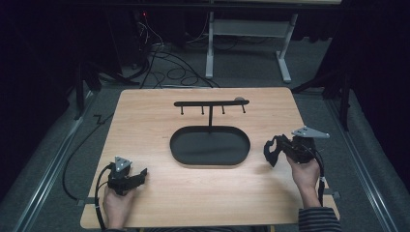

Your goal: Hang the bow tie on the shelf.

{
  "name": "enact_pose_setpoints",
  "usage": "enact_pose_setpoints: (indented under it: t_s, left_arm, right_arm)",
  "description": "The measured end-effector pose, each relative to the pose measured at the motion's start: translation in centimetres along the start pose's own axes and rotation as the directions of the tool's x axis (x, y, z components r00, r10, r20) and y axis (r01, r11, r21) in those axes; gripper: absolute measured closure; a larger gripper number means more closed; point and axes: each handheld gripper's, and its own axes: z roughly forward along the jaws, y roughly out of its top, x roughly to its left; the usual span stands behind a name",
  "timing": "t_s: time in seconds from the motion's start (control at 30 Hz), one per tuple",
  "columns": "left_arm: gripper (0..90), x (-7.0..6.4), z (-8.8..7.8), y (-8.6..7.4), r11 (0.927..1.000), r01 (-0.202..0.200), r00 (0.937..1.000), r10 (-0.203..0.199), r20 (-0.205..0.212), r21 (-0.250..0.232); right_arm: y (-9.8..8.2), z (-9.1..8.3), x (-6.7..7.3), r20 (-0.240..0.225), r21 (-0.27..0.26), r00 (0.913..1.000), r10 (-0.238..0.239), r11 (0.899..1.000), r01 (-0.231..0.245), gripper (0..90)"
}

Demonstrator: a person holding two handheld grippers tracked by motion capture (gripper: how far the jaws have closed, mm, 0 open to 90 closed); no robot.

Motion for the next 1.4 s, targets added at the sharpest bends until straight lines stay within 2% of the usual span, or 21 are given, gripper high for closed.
enact_pose_setpoints:
  t_s: [0.87,1.4]
  left_arm:
    - [29.2,0.0,0.0,0.0,1.0000,0.000,1.0000,0.000,0.000,0.000]
    - [29.2,0.0,0.0,0.0,1.0000,0.000,1.0000,0.000,0.001,0.000]
  right_arm:
    - [2.6,-0.7,2.3,-0.033,-0.050,0.9980,-0.055,0.997,0.053,89.3]
    - [3.7,-0.3,3.1,-0.070,-0.045,0.9962,-0.052,0.998,0.048,89.2]
